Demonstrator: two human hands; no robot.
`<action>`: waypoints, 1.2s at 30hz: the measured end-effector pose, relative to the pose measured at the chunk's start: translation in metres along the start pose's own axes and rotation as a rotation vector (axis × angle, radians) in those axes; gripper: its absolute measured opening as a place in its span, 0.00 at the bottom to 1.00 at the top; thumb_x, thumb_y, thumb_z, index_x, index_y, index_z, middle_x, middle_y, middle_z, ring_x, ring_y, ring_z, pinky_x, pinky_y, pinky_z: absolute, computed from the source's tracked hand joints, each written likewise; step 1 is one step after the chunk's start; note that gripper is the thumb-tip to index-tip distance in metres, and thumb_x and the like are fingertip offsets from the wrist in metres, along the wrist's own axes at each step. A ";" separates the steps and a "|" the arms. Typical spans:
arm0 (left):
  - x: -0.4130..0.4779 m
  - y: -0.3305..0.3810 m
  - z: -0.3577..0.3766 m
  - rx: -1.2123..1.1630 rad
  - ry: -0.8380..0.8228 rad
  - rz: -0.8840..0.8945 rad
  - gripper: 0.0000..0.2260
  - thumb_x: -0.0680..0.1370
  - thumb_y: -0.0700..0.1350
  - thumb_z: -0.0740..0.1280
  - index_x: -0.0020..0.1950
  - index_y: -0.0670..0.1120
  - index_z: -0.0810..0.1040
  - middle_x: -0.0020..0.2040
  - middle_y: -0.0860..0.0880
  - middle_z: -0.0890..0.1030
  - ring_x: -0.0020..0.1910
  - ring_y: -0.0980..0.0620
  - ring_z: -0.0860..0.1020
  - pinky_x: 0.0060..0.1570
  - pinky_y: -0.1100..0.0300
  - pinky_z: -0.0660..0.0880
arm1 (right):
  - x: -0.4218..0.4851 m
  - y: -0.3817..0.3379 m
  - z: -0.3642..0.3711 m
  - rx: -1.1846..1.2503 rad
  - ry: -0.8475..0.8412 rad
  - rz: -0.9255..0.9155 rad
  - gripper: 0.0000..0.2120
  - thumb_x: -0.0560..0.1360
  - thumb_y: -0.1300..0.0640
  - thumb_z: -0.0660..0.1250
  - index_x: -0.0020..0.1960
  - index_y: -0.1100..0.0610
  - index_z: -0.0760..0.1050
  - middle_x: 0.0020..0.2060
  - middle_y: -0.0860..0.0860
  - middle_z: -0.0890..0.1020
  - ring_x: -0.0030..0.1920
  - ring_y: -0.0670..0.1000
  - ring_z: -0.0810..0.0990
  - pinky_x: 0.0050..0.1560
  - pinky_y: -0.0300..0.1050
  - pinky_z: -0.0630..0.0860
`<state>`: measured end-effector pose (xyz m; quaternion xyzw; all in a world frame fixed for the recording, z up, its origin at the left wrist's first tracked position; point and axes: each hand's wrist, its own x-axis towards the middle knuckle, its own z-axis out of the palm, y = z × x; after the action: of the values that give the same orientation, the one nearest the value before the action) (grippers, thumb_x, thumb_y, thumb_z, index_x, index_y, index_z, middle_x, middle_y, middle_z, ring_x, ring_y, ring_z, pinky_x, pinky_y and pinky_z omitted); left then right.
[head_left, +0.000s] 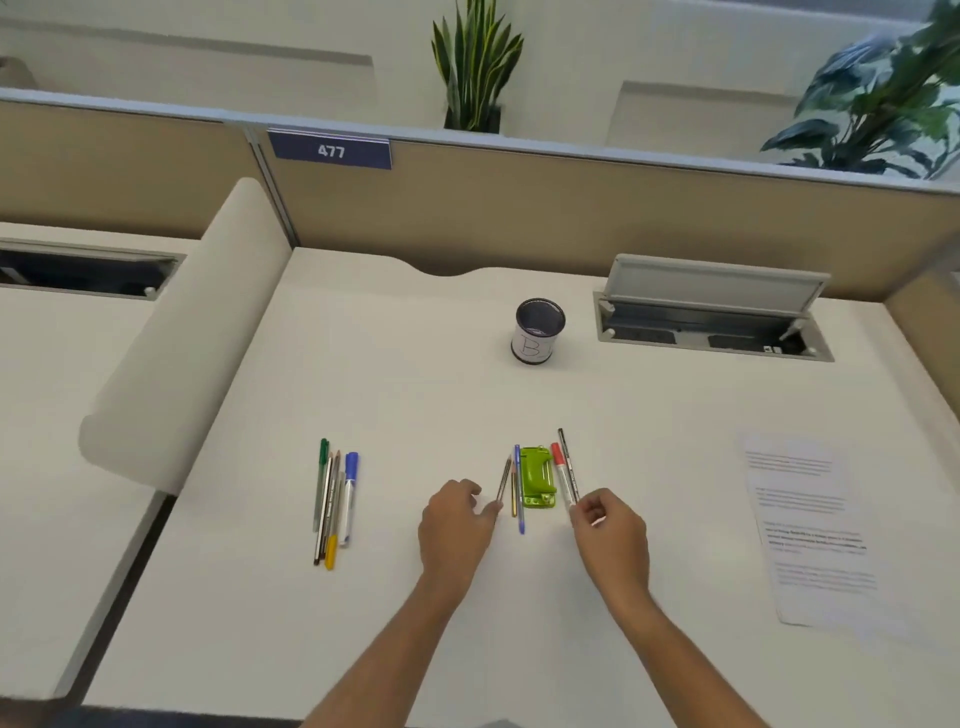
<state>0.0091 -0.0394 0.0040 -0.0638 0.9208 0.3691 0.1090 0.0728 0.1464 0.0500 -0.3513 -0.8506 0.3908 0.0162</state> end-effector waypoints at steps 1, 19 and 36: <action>0.000 0.007 0.005 0.020 -0.005 -0.009 0.16 0.78 0.57 0.75 0.62 0.50 0.83 0.53 0.54 0.84 0.53 0.51 0.82 0.48 0.59 0.75 | 0.007 0.005 -0.003 -0.001 -0.002 0.028 0.06 0.77 0.57 0.71 0.41 0.50 0.79 0.38 0.46 0.83 0.38 0.49 0.82 0.35 0.45 0.75; 0.000 0.041 0.044 0.283 0.029 -0.007 0.06 0.79 0.46 0.70 0.53 0.46 0.83 0.51 0.48 0.81 0.48 0.44 0.82 0.44 0.50 0.79 | 0.064 0.026 0.018 -0.232 -0.152 -0.064 0.10 0.75 0.56 0.76 0.46 0.58 0.75 0.43 0.53 0.80 0.43 0.56 0.81 0.41 0.52 0.80; -0.003 0.047 0.048 0.588 0.003 0.076 0.08 0.78 0.36 0.65 0.48 0.42 0.85 0.49 0.46 0.82 0.46 0.44 0.82 0.36 0.54 0.71 | 0.073 0.014 0.008 -0.473 -0.275 -0.151 0.04 0.77 0.61 0.69 0.50 0.60 0.79 0.44 0.55 0.79 0.41 0.57 0.77 0.38 0.47 0.72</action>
<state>0.0101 0.0276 0.0027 0.0046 0.9901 0.0903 0.1075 0.0236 0.1918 0.0169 -0.2249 -0.9362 0.2229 -0.1527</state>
